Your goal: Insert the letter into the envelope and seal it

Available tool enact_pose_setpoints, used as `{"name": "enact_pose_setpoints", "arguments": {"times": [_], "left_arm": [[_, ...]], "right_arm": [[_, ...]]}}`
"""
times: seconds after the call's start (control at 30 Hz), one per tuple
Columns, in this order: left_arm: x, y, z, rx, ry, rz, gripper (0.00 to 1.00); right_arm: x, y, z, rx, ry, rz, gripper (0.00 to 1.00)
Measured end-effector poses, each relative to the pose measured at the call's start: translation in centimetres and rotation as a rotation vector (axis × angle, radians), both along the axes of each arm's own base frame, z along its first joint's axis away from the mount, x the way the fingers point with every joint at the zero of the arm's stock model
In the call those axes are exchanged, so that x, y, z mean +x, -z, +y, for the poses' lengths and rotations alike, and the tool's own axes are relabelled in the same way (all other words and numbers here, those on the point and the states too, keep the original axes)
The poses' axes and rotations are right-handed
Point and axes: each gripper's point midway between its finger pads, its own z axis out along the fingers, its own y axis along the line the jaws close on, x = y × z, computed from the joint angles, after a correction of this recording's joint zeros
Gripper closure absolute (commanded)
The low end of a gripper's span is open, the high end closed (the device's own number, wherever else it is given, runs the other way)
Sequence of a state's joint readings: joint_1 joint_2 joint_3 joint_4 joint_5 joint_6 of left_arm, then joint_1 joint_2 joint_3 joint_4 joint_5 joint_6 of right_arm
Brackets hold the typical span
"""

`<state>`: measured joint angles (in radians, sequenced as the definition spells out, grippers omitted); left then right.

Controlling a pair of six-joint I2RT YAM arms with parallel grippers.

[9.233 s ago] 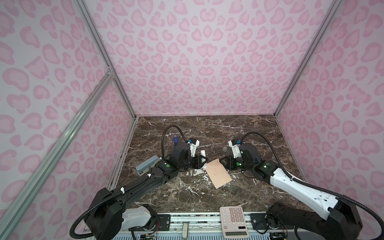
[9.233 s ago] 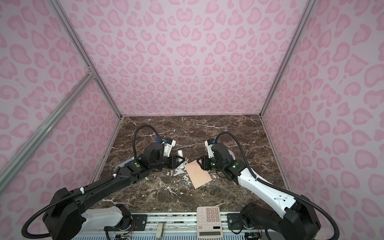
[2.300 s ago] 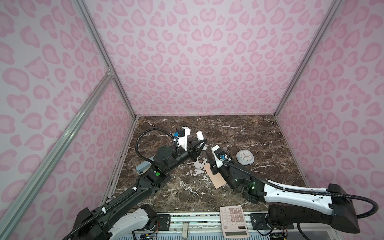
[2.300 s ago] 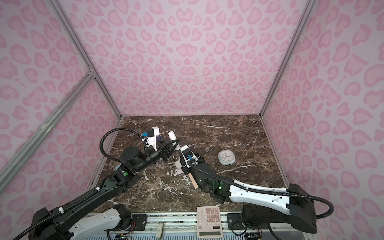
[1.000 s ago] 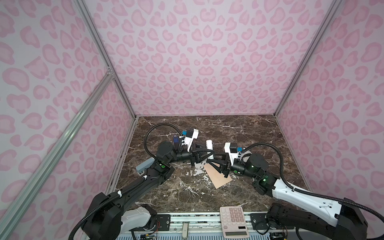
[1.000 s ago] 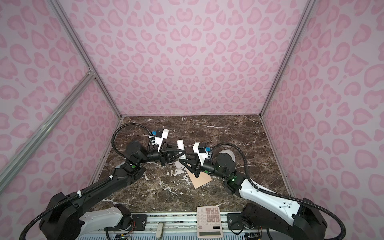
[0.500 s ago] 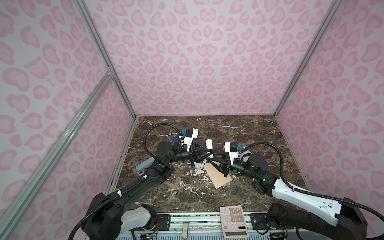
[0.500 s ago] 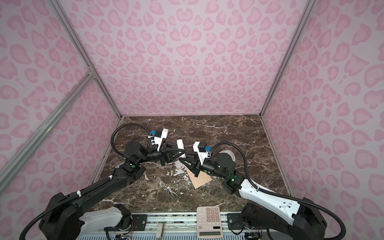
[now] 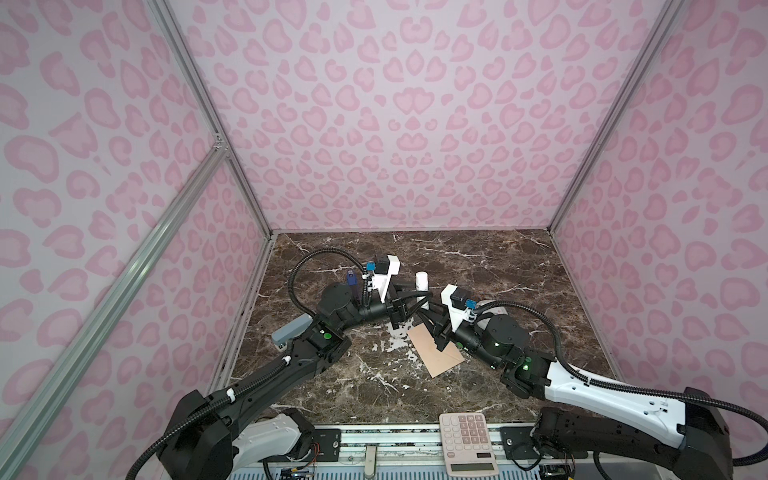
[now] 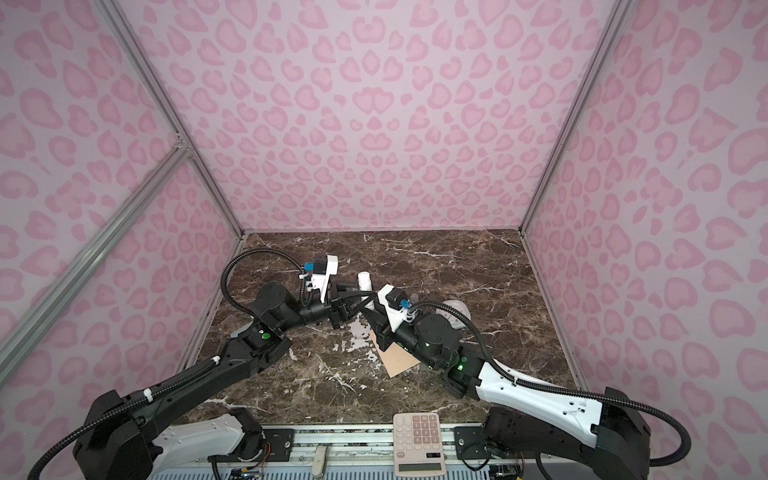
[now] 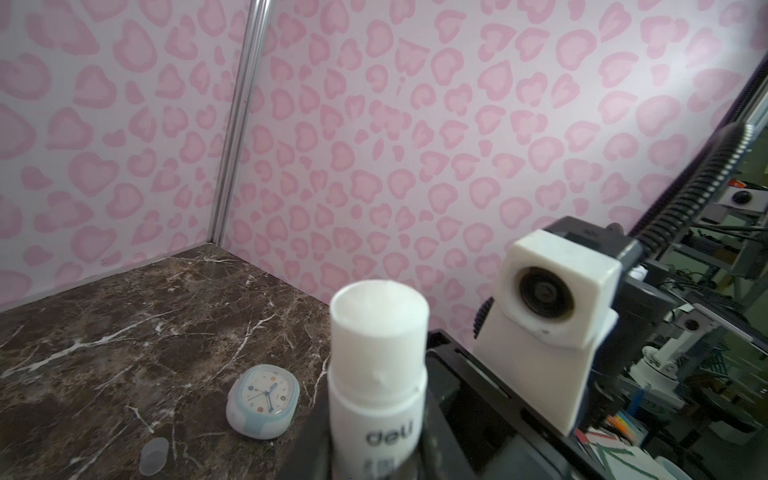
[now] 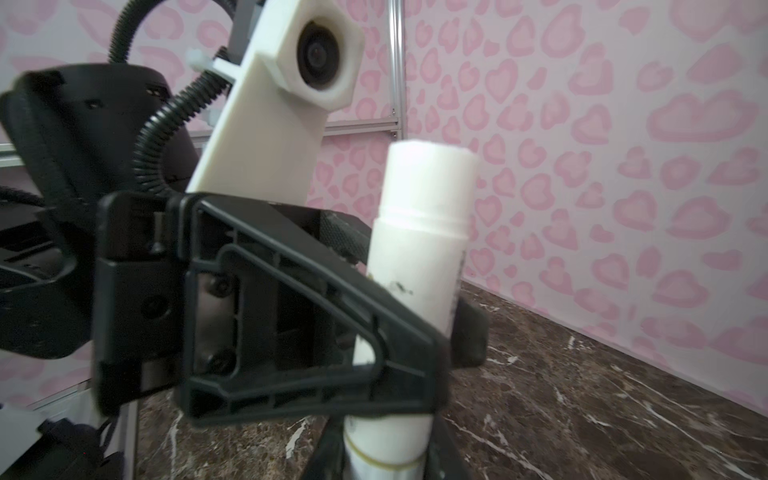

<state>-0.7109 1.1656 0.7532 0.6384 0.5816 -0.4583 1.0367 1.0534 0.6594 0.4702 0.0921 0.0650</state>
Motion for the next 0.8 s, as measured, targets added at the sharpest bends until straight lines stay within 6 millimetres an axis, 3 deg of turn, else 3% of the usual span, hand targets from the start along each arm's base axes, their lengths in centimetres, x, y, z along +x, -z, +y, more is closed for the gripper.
{"name": "enact_pose_setpoints", "arguments": {"times": [0.2,0.43,0.8], "left_arm": [[1.2,0.6,-0.4,-0.01,-0.14,0.018,0.96],[1.7,0.3,-0.2,-0.058,-0.205,0.044,0.96],[1.4,0.2,0.4,-0.027,-0.239,0.05,0.96]], "right_arm": [[1.2,0.4,-0.7,-0.067,0.252,-0.029,0.86],[1.2,0.1,-1.0,-0.154,0.481,-0.067,0.82],[0.2,0.1,-1.2,-0.151,0.444,-0.046,0.65]]}}
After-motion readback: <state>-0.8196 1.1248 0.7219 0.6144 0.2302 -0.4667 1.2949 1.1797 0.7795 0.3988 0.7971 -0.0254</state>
